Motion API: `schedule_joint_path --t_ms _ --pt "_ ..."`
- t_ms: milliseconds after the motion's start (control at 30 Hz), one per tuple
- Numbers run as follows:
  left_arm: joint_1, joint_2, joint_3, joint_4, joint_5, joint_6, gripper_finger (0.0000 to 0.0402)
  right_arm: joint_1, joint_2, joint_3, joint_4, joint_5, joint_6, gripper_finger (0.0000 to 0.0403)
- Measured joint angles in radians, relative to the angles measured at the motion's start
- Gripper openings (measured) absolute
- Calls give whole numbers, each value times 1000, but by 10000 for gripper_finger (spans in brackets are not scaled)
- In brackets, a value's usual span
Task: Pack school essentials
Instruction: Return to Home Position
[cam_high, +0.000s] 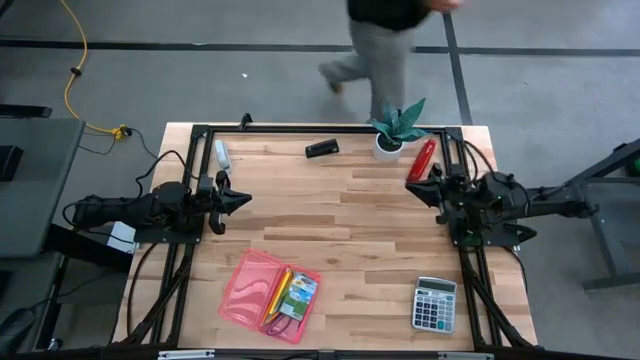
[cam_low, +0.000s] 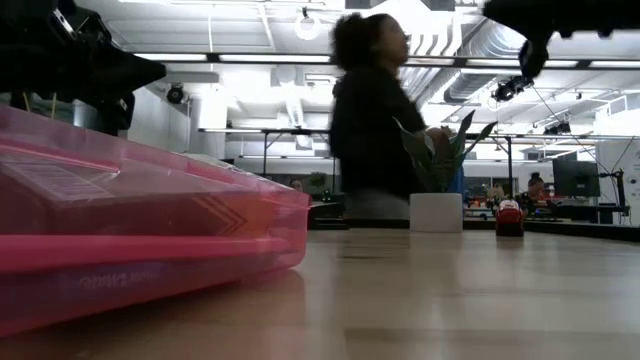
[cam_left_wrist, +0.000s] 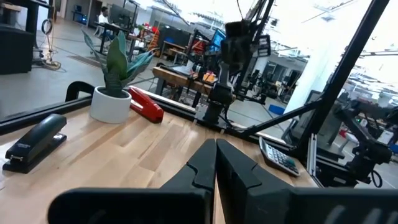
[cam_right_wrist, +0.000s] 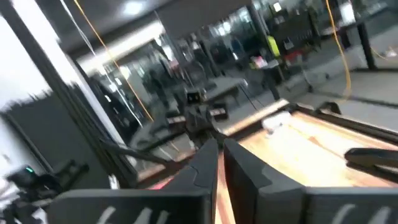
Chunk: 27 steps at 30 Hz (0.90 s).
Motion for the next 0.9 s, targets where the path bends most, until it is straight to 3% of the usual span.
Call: schedule_joint_path --t_ms 100,300,600,767,900 --pt "0 0 0 0 0 0 0 0 -121 -113 74 -23 -2 6" --pt "0 0 0 0 -1 0 1 0 -345 -238 43 -57 -3 2" --pt "0 7 0 -6 -4 0 1 0 -343 -290 -26 -91 -71 0" --pt "0 7 0 -17 -3 0 1 4 -337 -329 -80 -177 -10 0" --pt "0 7 0 -16 -3 0 1 9 -339 -329 -102 -160 -82 0"
